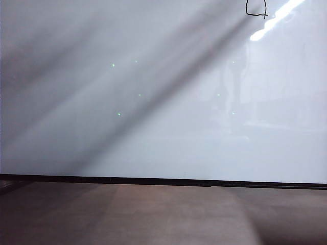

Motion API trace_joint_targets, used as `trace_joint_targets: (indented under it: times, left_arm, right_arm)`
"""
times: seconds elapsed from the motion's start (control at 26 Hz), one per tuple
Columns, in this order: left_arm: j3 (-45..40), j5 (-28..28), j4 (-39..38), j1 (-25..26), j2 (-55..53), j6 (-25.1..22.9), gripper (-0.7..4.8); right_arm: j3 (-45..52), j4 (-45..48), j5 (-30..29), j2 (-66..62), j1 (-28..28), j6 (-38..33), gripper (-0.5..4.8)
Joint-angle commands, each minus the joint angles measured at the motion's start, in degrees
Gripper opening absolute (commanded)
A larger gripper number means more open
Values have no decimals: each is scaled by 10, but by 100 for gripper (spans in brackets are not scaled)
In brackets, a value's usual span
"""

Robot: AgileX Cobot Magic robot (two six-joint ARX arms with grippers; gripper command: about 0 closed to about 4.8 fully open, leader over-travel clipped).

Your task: Reach to the right to find the marker pen, pick it up, and write the number 0 on the whiteboard.

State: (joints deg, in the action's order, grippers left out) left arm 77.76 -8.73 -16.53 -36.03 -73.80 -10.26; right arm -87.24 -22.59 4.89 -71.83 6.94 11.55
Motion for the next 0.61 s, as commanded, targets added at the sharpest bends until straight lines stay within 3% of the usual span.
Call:
trace_joint_targets:
  times: [0.04,0.35,0.46,0.61]
  left_arm:
    - [1,-1,27,0,5,-5,-6]
    - [1,-55,67,-1,5,10,-6]
    - [1,-57,59,-2,5,37,-6]
    - [1,-67,45,-3,8,36,-6]
  right_arm:
    - [-5,14,4,68,0,-28,-2]
    - [-4,-4,102,187,-2,-3,-2]
    - [7,0,105,219,-2,31,-2]
    - [56,33,123,279,-11,28,-2]
